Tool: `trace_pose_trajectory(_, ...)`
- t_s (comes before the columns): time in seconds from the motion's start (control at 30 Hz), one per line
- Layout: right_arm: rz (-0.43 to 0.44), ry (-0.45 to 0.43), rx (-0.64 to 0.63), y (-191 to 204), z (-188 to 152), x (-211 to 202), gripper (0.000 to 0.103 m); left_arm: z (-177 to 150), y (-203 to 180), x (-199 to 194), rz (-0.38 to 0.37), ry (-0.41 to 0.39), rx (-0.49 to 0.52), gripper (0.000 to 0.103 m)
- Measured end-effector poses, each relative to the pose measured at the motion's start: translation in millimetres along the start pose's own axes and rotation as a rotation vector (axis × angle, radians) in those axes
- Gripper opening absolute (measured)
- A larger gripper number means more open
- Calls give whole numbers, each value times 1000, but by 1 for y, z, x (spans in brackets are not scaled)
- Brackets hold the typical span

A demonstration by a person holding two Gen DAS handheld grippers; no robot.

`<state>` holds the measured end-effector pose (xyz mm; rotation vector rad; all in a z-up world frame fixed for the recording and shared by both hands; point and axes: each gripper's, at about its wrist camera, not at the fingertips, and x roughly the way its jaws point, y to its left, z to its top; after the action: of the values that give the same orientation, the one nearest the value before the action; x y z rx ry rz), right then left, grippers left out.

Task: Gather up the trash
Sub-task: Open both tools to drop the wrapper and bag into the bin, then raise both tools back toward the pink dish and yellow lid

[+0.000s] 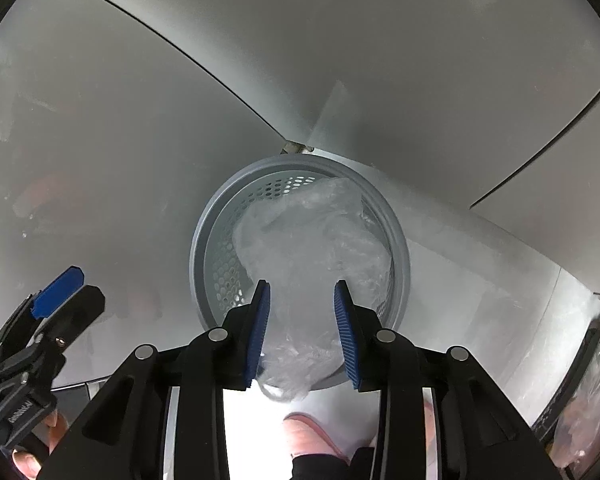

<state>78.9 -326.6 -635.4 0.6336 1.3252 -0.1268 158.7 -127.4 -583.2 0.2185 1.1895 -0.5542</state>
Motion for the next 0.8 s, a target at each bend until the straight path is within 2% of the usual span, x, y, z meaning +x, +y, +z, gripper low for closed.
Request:
trace_pose_trajectory(0.23, 6, -9, -9, 6, -6, -17, 33, 1, -8, -32, 6, -25, -15, 68)
trace_pose_trajectory(0.4, -8, -5, -23, 17, -17, -54, 34, 5, -15, -80, 10, -43, -31, 68)
trace_pose_trajectory(0.53, -14, -3, -33, 29, -27, -105, 33, 14, -28, -134, 1, -55, -49, 68)
trace_pose_trajectory(0.8, 7, -24, -64, 58, -55, -249, 37, 34, -60, -280, 0, -89, -75, 68)
